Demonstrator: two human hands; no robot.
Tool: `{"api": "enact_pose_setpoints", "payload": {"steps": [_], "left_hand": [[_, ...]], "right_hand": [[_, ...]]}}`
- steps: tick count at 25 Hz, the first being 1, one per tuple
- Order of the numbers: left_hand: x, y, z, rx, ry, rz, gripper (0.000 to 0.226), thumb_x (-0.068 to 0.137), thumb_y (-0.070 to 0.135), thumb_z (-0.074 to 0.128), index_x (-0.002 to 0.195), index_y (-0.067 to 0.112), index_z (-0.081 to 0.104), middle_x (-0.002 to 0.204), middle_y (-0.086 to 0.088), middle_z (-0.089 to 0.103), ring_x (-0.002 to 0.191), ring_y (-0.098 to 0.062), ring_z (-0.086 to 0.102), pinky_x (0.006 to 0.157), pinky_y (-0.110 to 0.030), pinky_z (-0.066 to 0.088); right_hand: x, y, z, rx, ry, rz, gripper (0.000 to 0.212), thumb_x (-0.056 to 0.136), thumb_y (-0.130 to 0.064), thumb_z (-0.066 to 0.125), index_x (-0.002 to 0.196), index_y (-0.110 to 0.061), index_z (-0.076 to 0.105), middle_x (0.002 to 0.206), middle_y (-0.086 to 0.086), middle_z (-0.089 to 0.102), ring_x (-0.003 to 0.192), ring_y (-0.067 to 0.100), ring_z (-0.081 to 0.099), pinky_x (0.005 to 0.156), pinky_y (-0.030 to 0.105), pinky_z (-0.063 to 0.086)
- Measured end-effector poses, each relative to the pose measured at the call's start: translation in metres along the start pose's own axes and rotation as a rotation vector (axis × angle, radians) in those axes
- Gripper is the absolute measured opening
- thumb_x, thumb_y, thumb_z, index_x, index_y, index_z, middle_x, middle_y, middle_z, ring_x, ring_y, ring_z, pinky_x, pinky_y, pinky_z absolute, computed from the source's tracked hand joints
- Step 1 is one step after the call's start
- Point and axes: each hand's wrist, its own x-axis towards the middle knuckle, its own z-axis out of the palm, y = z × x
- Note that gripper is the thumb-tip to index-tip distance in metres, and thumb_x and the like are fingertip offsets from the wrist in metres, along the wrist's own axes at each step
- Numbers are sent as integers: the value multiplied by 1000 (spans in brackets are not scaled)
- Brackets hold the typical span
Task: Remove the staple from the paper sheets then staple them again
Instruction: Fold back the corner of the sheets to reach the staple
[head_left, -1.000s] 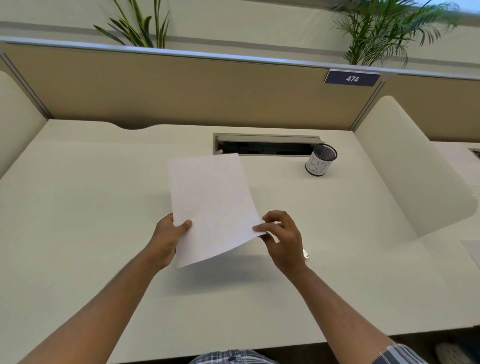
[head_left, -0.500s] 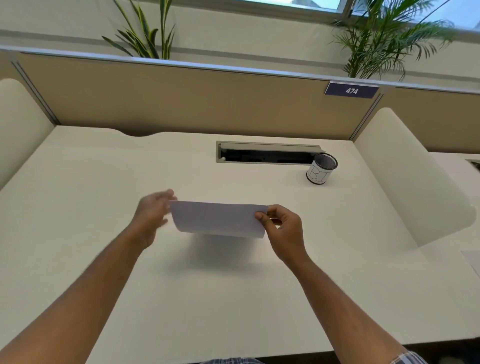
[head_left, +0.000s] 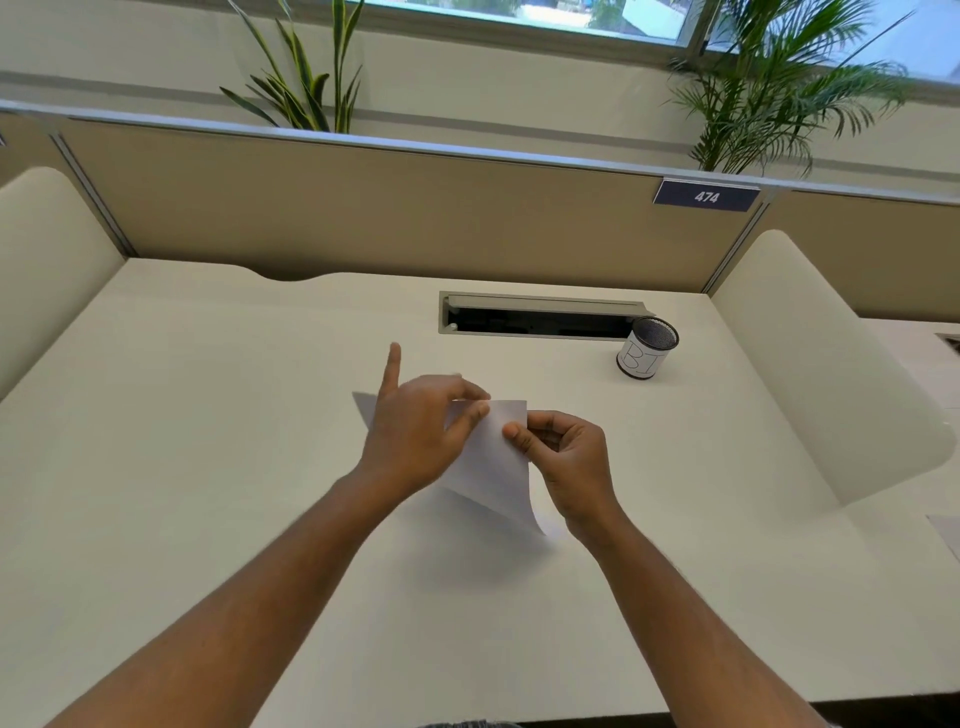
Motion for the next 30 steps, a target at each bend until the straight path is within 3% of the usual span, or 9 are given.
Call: {"api": "enact_pose_setpoints", "payload": {"steps": [2, 6, 10, 13, 16, 22, 27, 30], "left_hand": [[1, 8, 1, -37, -40, -28, 27, 97, 43, 58, 111, 25, 73, 108, 6, 76, 102, -12, 69, 126, -39, -10], [3, 12, 3, -232, -102, -132, 16, 97, 37, 61, 99, 24, 71, 96, 10, 72, 92, -9, 65, 127, -46, 2], [4, 13, 2, -372, -163, -226, 12, 96, 35, 63, 92, 26, 70, 92, 13, 68, 93, -5, 59, 124, -40, 14], [1, 10, 4, -466, -192, -321, 14, 93, 38, 66, 95, 27, 75, 103, 5, 71, 108, -13, 54, 91, -22, 36], [1, 8, 5, -542, -195, -373, 15, 90, 38, 71, 98, 27, 78, 109, 3, 71, 107, -15, 62, 83, -24, 44], [0, 16, 0, -585, -182, -420, 16, 90, 29, 72, 101, 18, 78, 105, 5, 74, 100, -11, 65, 75, -19, 44], [0, 16, -1, -595, -178, -431, 14, 90, 29, 72, 99, 19, 78, 103, 8, 74, 98, -8, 65, 74, -19, 43], [-1, 16, 0, -570, -185, -420, 18, 90, 30, 72, 102, 18, 78, 105, 7, 74, 99, -8, 65, 73, -19, 43]], "right_hand": [[-2, -6, 1, 25, -20, 0, 13, 84, -10, 82, 98, -8, 81, 94, 10, 82, 91, 27, 78, 86, 40, 62], [-8, -10, 1, 71, -22, 28, 10, 86, -13, 80, 96, -10, 80, 94, 10, 81, 89, 22, 76, 83, 35, 60], [-10, -8, 4, 78, 27, 36, 9, 93, -20, 74, 95, -11, 77, 91, 4, 77, 86, 19, 70, 82, 39, 54], [-11, -10, 9, 133, 33, 99, 10, 96, -18, 69, 92, -11, 76, 86, 2, 75, 81, 17, 67, 75, 35, 53], [-13, -8, 11, 164, 12, 134, 13, 97, -19, 67, 94, -10, 76, 88, 5, 75, 81, 19, 67, 74, 35, 52], [-14, -4, 11, 159, 13, 147, 18, 94, -25, 71, 98, -8, 77, 92, 9, 76, 84, 21, 66, 79, 41, 50], [-14, -6, 11, 156, 16, 140, 14, 94, -24, 72, 94, -10, 77, 90, 8, 75, 83, 21, 66, 78, 40, 50], [-14, -5, 11, 134, 16, 130, 22, 87, -32, 75, 95, -10, 77, 91, 7, 76, 85, 20, 67, 78, 38, 52]]}}
